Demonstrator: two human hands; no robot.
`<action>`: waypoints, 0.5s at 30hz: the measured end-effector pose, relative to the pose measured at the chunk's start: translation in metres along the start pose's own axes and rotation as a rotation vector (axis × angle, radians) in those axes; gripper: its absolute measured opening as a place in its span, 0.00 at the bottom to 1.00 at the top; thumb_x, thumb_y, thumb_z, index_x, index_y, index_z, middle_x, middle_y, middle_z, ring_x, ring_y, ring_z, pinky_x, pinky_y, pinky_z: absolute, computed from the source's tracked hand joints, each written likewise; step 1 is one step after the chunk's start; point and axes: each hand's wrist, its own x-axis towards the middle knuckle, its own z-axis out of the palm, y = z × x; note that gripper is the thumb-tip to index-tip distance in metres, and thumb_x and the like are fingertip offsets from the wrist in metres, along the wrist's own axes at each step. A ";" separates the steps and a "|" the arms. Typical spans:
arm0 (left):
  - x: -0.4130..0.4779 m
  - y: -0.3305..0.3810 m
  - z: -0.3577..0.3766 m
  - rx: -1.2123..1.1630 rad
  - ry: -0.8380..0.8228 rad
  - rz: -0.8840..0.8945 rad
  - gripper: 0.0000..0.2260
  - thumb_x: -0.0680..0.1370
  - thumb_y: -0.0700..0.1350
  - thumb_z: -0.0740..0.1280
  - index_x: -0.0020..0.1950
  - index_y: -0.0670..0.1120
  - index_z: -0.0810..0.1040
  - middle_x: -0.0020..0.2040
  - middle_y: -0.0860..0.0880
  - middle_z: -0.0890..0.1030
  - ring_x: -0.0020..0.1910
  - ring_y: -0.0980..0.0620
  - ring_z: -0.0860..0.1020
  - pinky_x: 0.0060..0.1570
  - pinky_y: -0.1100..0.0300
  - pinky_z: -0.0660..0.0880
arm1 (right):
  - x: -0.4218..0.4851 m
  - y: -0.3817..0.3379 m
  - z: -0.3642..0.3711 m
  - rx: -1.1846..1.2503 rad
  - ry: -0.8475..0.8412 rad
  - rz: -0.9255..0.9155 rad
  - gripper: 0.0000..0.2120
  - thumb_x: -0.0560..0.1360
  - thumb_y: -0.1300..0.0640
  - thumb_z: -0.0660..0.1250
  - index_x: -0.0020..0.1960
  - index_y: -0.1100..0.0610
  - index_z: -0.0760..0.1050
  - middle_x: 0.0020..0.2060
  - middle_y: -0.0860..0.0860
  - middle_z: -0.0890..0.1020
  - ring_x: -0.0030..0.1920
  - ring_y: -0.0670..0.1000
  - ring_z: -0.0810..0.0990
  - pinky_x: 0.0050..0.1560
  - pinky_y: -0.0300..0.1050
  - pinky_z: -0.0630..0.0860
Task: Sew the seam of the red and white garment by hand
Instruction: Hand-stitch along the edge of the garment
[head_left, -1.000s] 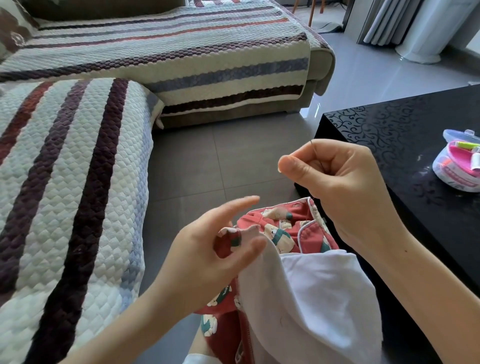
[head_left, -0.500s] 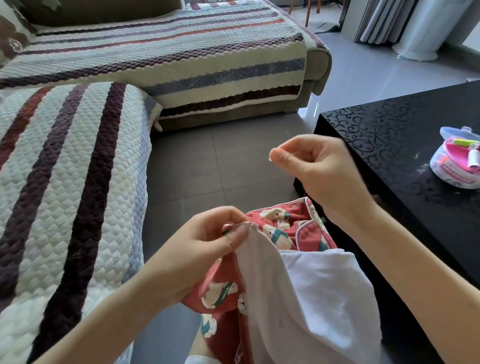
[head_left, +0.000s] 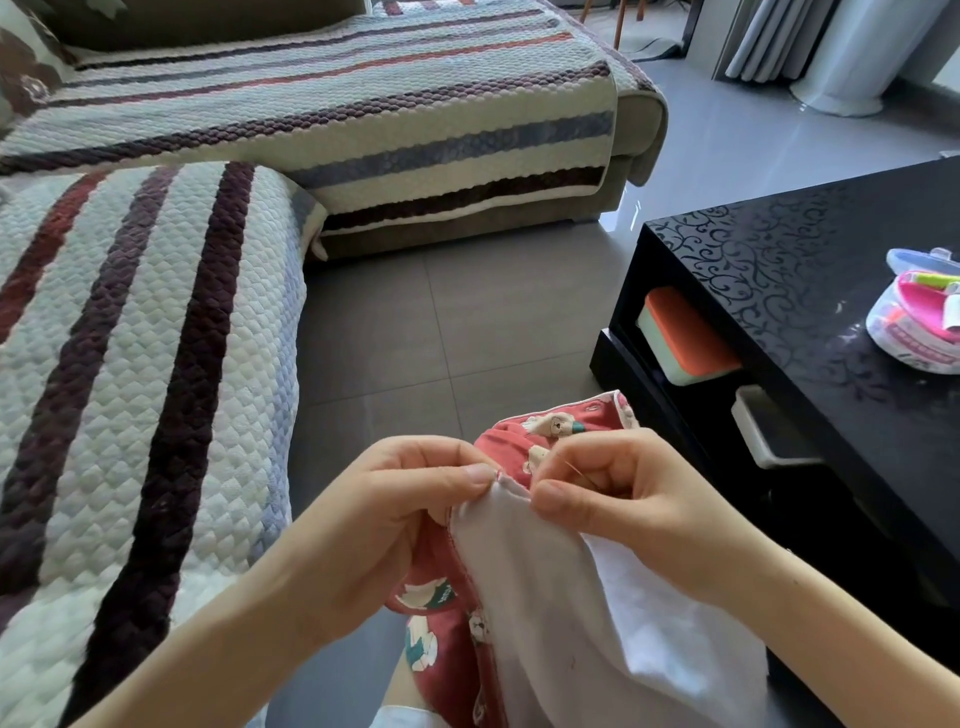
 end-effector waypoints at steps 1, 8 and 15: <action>0.000 -0.001 0.001 0.012 0.002 0.000 0.11 0.62 0.47 0.74 0.38 0.42 0.81 0.30 0.43 0.72 0.26 0.50 0.69 0.27 0.62 0.63 | -0.002 -0.001 -0.001 -0.014 0.011 0.003 0.08 0.72 0.53 0.70 0.36 0.55 0.79 0.28 0.49 0.72 0.31 0.45 0.67 0.33 0.35 0.63; -0.004 -0.003 0.018 0.050 0.004 0.025 0.01 0.64 0.42 0.73 0.34 0.45 0.83 0.26 0.50 0.75 0.20 0.58 0.69 0.21 0.70 0.61 | -0.024 -0.014 -0.014 -0.087 -0.030 0.049 0.12 0.69 0.48 0.70 0.35 0.56 0.76 0.28 0.55 0.69 0.31 0.49 0.66 0.31 0.35 0.62; -0.005 -0.003 0.030 0.055 -0.003 0.075 0.03 0.66 0.40 0.70 0.34 0.43 0.83 0.25 0.52 0.77 0.19 0.61 0.71 0.20 0.74 0.65 | -0.030 -0.013 -0.021 -0.229 0.004 -0.038 0.07 0.75 0.48 0.61 0.43 0.50 0.75 0.32 0.46 0.72 0.32 0.46 0.68 0.34 0.35 0.65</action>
